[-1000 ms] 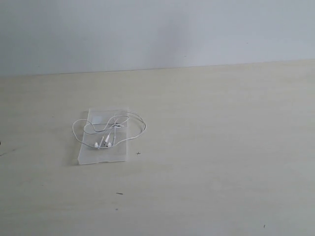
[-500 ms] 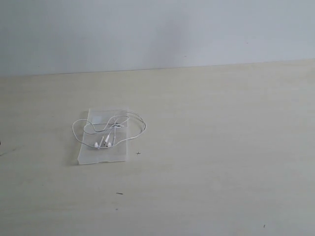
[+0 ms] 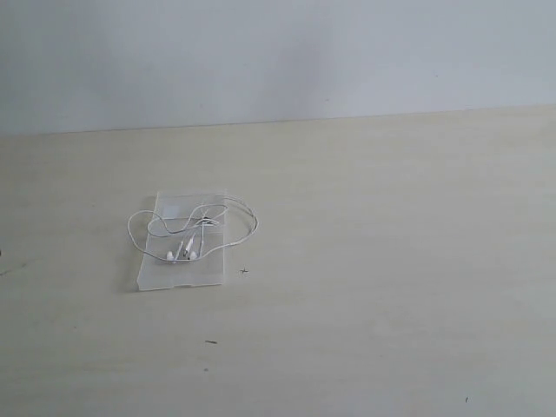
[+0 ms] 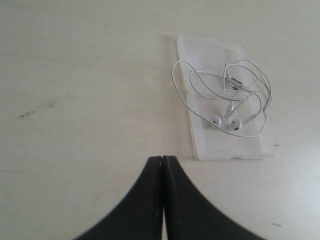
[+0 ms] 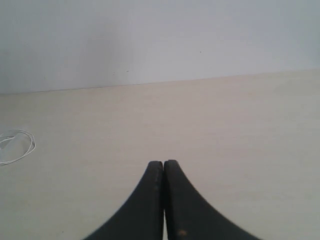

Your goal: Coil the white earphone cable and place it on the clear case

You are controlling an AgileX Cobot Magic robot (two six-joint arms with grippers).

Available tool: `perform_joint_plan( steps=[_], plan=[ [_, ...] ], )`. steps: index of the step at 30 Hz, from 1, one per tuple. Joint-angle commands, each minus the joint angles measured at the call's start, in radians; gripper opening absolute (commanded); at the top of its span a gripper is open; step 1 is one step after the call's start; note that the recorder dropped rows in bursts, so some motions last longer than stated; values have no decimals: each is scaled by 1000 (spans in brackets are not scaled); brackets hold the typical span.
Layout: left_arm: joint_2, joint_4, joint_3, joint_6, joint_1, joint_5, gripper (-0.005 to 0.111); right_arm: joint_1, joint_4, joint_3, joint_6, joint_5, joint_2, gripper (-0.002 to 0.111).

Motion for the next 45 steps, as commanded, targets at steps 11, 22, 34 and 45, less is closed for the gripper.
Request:
perform_joint_plan(
  steps=[11,22,34,45],
  plan=[
    [-301,-3,8,184,1,182,0,-5,-1,4,-8,-11,-6,0],
    [-900,-3,136,329,-134,353,0,-5,-3,4,-8,-11,-6,0],
    [-1164,-295,353,254,-106,-11,0,-5,-2,4,-8,-11,-6,0],
    [-1164,-1352,353,-27,-106,-70,0,-5,-2,4,-8,-11,-6,0]
  ],
)
